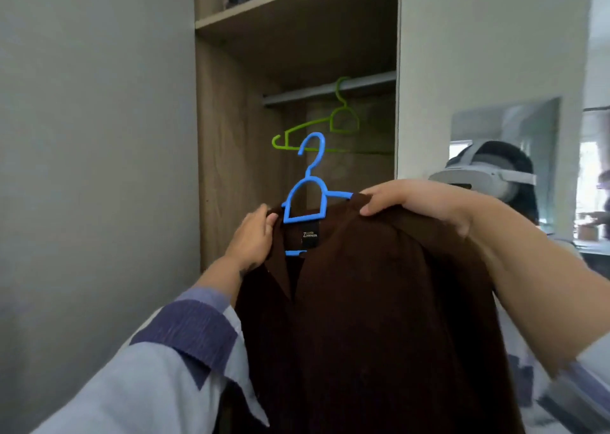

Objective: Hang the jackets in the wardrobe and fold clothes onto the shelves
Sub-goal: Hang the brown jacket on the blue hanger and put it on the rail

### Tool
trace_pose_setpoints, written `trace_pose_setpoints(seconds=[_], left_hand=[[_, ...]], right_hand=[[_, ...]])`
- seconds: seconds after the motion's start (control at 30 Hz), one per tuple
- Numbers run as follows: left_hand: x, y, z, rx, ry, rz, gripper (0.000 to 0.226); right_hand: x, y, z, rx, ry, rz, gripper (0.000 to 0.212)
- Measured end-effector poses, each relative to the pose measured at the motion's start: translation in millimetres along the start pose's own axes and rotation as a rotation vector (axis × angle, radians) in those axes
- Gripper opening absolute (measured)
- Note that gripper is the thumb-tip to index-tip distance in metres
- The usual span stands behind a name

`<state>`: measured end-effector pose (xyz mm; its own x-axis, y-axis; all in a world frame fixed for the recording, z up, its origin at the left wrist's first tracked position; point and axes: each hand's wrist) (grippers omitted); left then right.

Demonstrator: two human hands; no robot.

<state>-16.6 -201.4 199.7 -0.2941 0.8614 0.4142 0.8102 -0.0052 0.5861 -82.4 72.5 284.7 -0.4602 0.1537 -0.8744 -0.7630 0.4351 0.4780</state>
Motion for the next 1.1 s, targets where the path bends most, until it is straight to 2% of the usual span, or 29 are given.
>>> trace_pose_setpoints(seconds=[0.1, 0.2, 0.27, 0.33, 0.43, 0.47, 0.5, 0.6, 0.73, 0.8, 0.87, 0.97, 1.1], left_hand=[[9, -20, -33, -0.037, -0.109, 0.132, 0.022], [11, -32, -62, -0.098, -0.185, 0.173, 0.022], [9, -38, -83, -0.104, -0.244, 0.152, 0.022], [10, -37, -104, -0.025, -0.281, 0.055, 0.030], [10, -23, -137, 0.232, -0.292, -0.131, 0.046], [9, -17, -150, 0.288, -0.278, -0.165, 0.048], [9, -12, -163, 0.307, -0.257, -0.194, 0.050], [12, -1, -203, 0.197, -0.174, -0.252, 0.056], [21, 1, -238, 0.078, -0.006, -0.061, 0.063], [22, -6, -248, 0.027, 0.067, -0.034, 0.056], [24, -15, -252, -0.002, 0.060, -0.057, 0.043], [29, -24, -256, 0.079, 0.040, -0.010, 0.040], [28, -26, -258, 0.207, 0.056, 0.091, 0.032]], right_hand=[[-19, -5, -7, 0.143, -0.034, -0.183, 0.013], [-33, -9, -22, 0.335, 0.022, -0.138, 0.020], [-36, -14, -41, 0.448, 0.038, -0.076, 0.033], [-36, -18, -60, 0.550, 0.014, -0.006, 0.040], [-38, -23, -88, 0.634, -0.006, 0.029, 0.017], [-41, -24, -97, 0.682, -0.009, 0.022, 0.011], [-43, -21, -107, 0.730, -0.012, 0.043, 0.021], [-51, -17, -133, 0.849, -0.013, 0.003, 0.034], [-57, -8, -169, 0.934, 0.019, -0.074, 0.035], [-61, 0, -190, 0.984, 0.041, -0.103, 0.033], [-67, 8, -208, 1.038, 0.079, -0.115, 0.032], [-76, 21, -231, 1.098, 0.145, -0.029, 0.036], [-98, 42, -252, 1.099, 0.183, 0.078, 0.038]])
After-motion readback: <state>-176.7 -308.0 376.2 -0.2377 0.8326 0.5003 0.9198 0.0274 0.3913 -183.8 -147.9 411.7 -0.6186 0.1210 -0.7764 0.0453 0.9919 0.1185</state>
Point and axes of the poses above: each hand's wrist, its own z-axis away from the middle knuckle, its own y-axis out of the back of the hand, x = y × z, and after that the axes turned 2 degrees about -z, right-handed
